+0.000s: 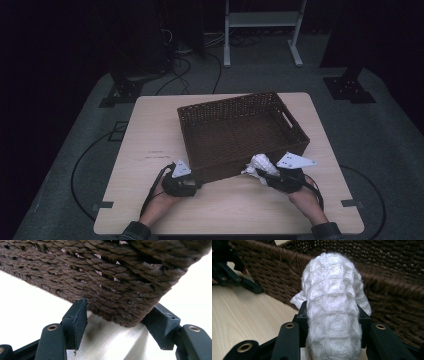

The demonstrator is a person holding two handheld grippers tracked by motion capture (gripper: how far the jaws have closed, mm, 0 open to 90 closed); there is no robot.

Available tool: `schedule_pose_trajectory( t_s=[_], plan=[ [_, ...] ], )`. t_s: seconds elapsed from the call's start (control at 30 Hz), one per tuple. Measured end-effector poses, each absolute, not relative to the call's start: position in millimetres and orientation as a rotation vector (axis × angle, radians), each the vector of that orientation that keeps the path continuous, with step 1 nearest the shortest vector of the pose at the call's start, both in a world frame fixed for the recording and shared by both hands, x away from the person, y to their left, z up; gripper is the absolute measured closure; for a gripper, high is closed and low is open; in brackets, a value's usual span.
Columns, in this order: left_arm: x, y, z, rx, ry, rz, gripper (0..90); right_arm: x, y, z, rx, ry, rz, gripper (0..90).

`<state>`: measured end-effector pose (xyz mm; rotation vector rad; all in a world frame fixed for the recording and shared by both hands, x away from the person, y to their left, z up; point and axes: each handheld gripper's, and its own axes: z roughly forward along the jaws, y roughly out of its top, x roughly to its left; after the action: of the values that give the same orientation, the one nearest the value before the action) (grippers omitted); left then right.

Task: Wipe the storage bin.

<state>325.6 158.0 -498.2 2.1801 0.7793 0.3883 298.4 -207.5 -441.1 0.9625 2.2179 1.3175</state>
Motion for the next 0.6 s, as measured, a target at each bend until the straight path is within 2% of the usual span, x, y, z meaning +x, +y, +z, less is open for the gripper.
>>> schedule_pose_trajectory(
  t_s=[0.27, 0.6],
  plan=[
    [326, 158, -498, 2.18, 0.78, 0.388, 35.7, 296, -210, -426, 0.943, 2.176, 1.388, 59.7],
    [326, 158, -498, 2.18, 0.779, 0.388, 35.7, 297, -208, -426, 0.942, 2.182, 1.39, 59.7]
  ],
)
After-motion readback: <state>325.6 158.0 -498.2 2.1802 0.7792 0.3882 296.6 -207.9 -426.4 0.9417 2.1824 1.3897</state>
